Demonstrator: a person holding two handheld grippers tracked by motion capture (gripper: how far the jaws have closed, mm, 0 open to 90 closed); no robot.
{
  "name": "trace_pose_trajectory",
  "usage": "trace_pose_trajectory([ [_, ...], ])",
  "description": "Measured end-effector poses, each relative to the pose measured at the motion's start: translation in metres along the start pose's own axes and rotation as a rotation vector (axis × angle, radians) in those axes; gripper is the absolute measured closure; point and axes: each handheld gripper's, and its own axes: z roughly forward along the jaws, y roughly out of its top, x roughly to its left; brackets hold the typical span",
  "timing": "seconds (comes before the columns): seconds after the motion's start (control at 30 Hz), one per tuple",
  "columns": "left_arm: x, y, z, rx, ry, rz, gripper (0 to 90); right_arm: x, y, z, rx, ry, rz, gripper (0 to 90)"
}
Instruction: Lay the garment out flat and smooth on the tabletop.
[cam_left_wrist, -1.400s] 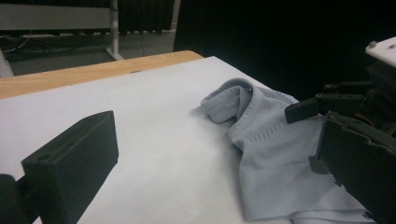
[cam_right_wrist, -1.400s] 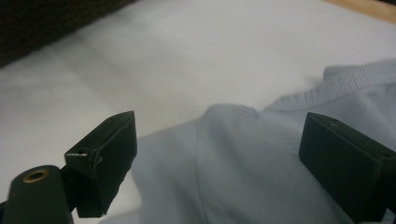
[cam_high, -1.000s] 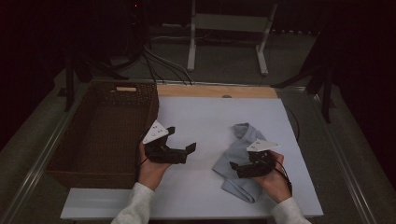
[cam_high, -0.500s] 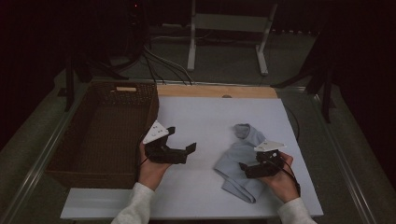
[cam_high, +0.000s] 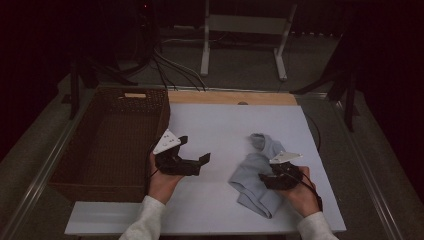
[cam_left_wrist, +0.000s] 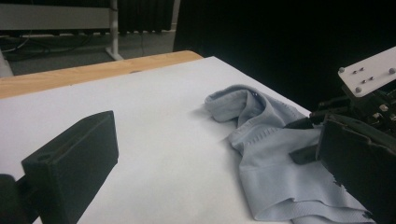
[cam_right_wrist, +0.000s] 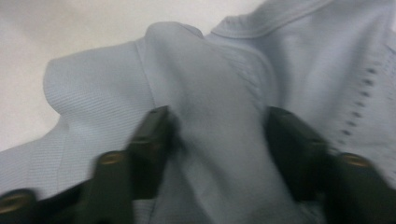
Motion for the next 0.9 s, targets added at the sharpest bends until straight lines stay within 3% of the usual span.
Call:
trace_pose_trajectory([
  [0.13, 0.0, 0.0, 0.001, 0.005, 0.0, 0.0, 0.1, -0.001, 0.0, -0.002, -0.011, 0.037, 0.0, 69.5],
  [0.2, 0.0, -0.001, 0.001, 0.005, 0.0, -0.001, 0.1, 0.0, 0.001, -0.003, -0.023, 0.055, 0.009, 73.6],
  [0.4, 0.001, -0.001, 0.001, 0.006, 0.001, 0.0, 0.1, 0.004, 0.008, -0.013, -0.093, 0.08, 0.008, 75.7],
  [0.9, 0.001, -0.001, 0.0, -0.002, 0.006, -0.003, 0.1, 0.026, 0.036, -0.027, -0.191, 0.138, -0.081, 76.1],
])
